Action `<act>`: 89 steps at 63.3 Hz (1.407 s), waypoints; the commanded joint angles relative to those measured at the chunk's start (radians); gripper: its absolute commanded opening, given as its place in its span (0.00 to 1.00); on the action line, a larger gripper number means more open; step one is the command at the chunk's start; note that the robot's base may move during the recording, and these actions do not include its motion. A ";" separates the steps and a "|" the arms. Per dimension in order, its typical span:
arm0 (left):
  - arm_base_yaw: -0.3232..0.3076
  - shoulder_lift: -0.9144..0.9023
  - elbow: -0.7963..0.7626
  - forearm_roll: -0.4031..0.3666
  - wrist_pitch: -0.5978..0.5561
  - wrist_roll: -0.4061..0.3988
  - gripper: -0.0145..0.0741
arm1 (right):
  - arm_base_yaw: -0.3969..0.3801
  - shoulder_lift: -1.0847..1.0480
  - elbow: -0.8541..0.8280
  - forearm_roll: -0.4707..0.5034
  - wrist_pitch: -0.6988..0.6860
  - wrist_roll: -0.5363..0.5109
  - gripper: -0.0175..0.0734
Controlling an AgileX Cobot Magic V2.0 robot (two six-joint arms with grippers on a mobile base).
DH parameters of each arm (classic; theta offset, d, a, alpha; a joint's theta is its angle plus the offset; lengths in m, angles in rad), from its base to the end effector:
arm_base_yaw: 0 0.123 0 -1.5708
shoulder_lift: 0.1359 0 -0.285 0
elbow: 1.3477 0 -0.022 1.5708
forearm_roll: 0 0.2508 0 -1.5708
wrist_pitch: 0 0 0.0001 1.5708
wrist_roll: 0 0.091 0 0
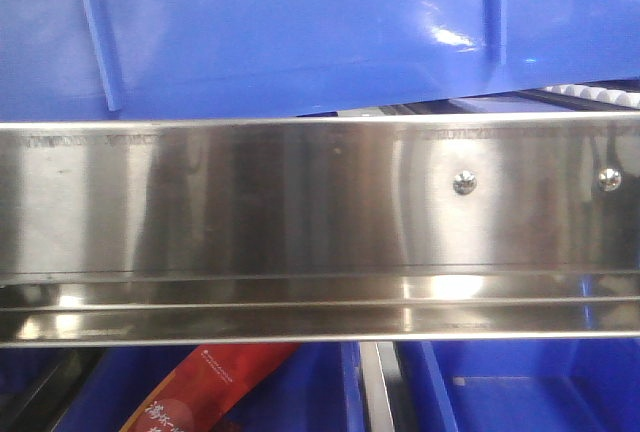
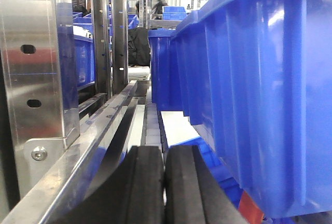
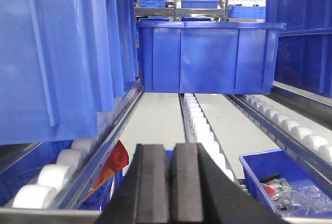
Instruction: Move blue bin to conveyor side
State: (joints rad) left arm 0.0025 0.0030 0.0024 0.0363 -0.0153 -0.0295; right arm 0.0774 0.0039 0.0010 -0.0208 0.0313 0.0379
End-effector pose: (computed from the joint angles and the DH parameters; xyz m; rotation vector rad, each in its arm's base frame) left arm 0.0565 0.0001 0.2136 0.0036 1.4737 0.0071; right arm 0.0566 0.0043 0.2098 -0.0453 1.5196 0.0751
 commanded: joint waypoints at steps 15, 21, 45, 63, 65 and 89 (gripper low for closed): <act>-0.001 -0.003 -0.002 -0.005 -0.020 0.001 0.15 | -0.003 -0.004 -0.001 -0.009 -0.018 -0.002 0.11; -0.001 -0.003 -0.002 -0.005 -0.020 0.001 0.15 | -0.003 -0.004 -0.001 -0.009 -0.018 -0.002 0.11; -0.001 -0.003 -0.002 -0.005 -0.037 0.001 0.15 | -0.003 -0.004 -0.001 -0.009 -0.018 -0.002 0.11; -0.001 -0.003 -0.002 -0.005 -0.079 0.001 0.15 | -0.003 -0.004 -0.001 -0.009 -0.118 -0.002 0.11; -0.001 -0.003 -0.002 -0.005 -0.103 0.001 0.15 | -0.003 -0.004 -0.001 -0.009 -0.132 -0.002 0.11; -0.001 -0.002 -0.229 0.001 -0.050 0.001 0.15 | -0.003 -0.004 -0.202 -0.004 -0.239 -0.002 0.11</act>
State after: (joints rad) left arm 0.0025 0.0023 -0.1504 0.0363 -0.1016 -0.0295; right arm 0.0774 0.0019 -0.1013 -0.0242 -0.2240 0.0379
